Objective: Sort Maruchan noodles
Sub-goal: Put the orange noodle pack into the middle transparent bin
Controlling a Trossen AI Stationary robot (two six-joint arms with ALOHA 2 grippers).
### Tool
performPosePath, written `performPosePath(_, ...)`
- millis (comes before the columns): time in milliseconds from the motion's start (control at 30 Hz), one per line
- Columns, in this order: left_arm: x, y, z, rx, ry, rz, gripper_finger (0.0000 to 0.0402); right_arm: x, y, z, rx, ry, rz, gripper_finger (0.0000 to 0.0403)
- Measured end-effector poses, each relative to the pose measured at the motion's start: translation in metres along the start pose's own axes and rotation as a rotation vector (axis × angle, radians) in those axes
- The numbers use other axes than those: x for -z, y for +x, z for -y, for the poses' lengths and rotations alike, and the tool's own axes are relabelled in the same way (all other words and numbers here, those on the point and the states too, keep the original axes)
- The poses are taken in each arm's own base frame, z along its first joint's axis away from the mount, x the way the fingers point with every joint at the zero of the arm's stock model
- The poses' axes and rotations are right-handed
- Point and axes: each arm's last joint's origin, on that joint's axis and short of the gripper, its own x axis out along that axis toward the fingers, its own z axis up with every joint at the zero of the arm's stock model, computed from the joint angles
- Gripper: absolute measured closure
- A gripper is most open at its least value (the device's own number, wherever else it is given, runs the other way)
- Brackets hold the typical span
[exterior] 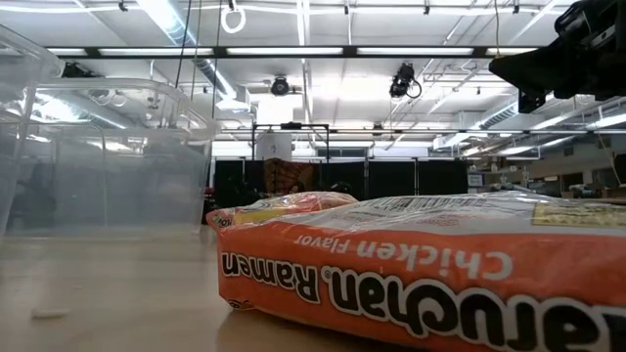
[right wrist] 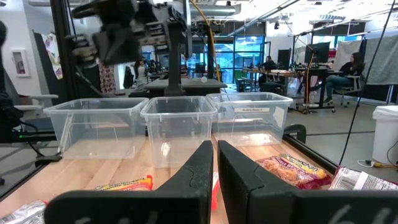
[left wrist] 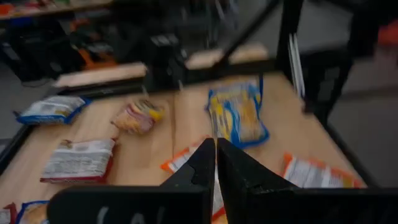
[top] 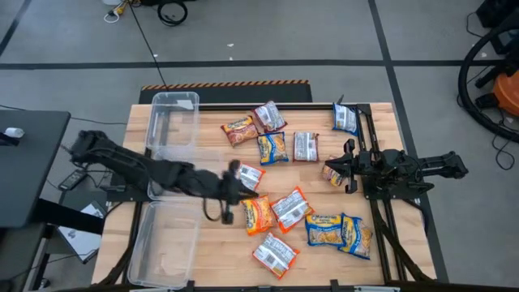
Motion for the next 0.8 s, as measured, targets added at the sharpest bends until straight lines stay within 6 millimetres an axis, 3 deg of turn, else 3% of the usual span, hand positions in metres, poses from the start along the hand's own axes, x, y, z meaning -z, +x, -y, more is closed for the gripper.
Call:
performPosePath(167, 0.005, 0.030, 0.018, 0.025, 0.090, -0.121, 0.0331, 0.000, 0.000, 0.000, 0.000, 0.000, 0.000, 0.0372)
performPosePath(500, 0.039, 0.061, 0.029, 0.040, 0.180, -0.308, 0.0205, 0.000, 0.000, 0.000, 0.000, 0.000, 0.000, 0.0372)
performPosePath(800, 0.084, 0.095, 0.048, 0.067, 0.319, -0.456, 0.0184, 0.000, 0.000, 0.000, 0.000, 0.000, 0.000, 0.0372)
